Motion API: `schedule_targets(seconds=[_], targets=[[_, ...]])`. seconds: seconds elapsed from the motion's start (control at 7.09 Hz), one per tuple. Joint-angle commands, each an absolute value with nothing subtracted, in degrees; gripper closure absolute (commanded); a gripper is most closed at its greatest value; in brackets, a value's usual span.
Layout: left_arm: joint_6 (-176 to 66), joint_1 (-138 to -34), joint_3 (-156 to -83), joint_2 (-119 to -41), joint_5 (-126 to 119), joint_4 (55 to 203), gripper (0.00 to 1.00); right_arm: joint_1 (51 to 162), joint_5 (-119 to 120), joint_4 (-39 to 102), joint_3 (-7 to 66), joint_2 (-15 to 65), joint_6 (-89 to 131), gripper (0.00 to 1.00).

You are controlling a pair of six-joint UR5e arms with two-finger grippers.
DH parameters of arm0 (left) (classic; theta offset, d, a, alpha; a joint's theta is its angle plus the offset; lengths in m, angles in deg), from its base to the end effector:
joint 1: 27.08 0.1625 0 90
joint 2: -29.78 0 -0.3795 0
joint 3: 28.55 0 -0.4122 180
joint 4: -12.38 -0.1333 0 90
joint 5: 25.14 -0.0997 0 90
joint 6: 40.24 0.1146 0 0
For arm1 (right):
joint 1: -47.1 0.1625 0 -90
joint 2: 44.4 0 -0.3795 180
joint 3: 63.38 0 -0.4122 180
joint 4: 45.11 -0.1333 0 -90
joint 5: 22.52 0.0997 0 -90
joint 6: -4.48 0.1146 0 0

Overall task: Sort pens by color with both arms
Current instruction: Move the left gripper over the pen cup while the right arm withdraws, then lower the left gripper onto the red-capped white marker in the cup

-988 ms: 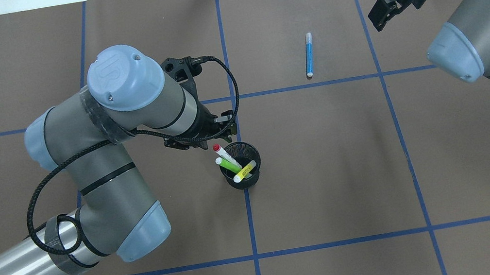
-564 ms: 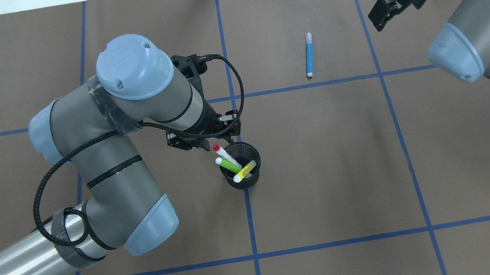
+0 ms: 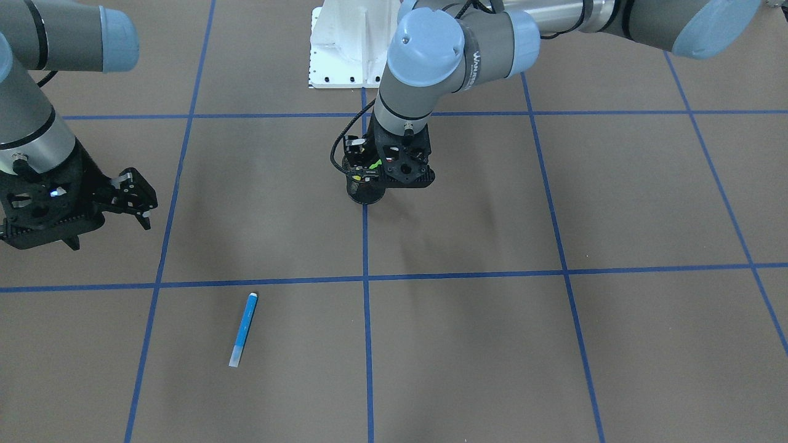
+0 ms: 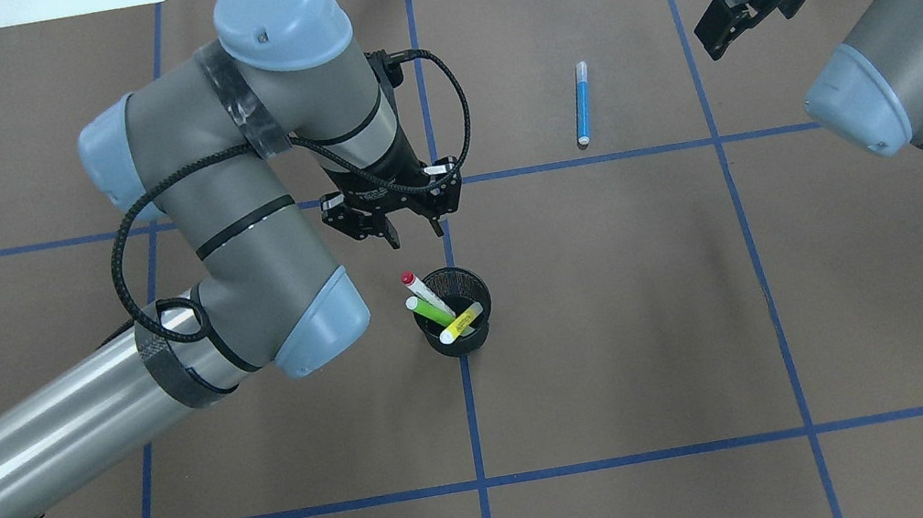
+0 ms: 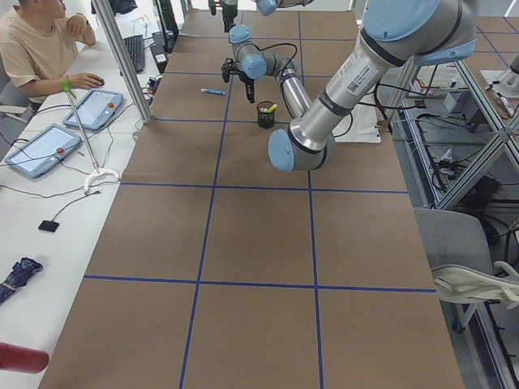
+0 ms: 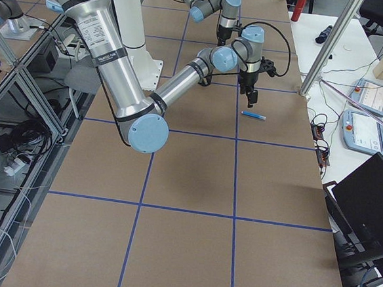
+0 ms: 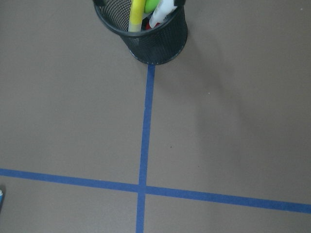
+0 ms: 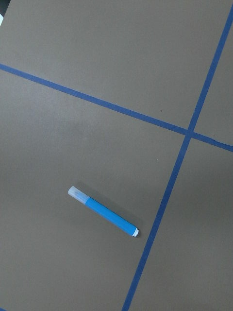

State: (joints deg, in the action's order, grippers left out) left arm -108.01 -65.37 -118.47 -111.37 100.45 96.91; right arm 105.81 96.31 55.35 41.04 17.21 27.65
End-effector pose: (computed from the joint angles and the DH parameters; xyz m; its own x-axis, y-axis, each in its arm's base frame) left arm 0.5010 -0.4804 0.0739 0.5755 -0.0624 -0.8154 -0.0434 0.9934 -0.1066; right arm -0.2557 -0.5710 0.2477 0.7377 -0.3370 0.5850 0.1615 0.9295 0.3316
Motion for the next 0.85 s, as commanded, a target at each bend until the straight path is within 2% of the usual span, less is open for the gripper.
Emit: schedule_targets(seconds=[0.0,0.28,0.71], targets=[[-103.7,-66.5,-116.9,-112.5,101.9,93.1,0.45,105.6,96.2,55.3,41.0,17.2,27.7,0.02],[-99.6,-66.4,-112.6,-113.2,103.8,93.2,0.47,105.5,96.1,55.3,41.0,17.2,27.7,0.02],[-98.9,-66.4,-112.3,-113.4,106.2,93.2,0.48,105.5,96.0,55.3,41.0,17.2,27.7,0.02]])
